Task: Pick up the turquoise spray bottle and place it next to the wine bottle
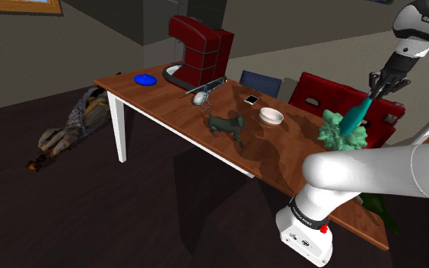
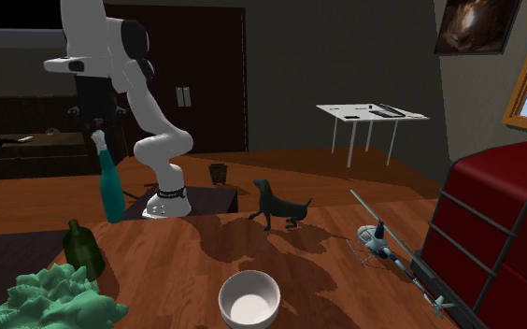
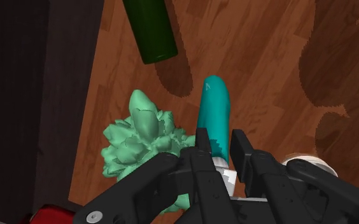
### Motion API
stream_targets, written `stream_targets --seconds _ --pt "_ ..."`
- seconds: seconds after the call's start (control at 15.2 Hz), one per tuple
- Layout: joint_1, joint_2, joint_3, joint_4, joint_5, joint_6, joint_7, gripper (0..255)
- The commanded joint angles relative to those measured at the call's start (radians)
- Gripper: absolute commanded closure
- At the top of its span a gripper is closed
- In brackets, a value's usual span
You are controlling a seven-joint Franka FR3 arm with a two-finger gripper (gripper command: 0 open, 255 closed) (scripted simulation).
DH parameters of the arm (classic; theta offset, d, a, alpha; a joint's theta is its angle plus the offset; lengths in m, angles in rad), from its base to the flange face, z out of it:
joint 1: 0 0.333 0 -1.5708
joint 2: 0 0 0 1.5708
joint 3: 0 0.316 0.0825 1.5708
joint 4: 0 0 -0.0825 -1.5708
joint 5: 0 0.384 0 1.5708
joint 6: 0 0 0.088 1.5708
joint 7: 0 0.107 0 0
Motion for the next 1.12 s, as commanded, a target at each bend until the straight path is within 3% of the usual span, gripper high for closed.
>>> stream_targets --seconds 0.0,1.06 --pt "-0.003 -0.007 -0.007 -0.030 -0.006 0.024 0.003 255" --pt "-0.028 -0.053 -0.060 -0.264 -0.062 0.213 0.039 255"
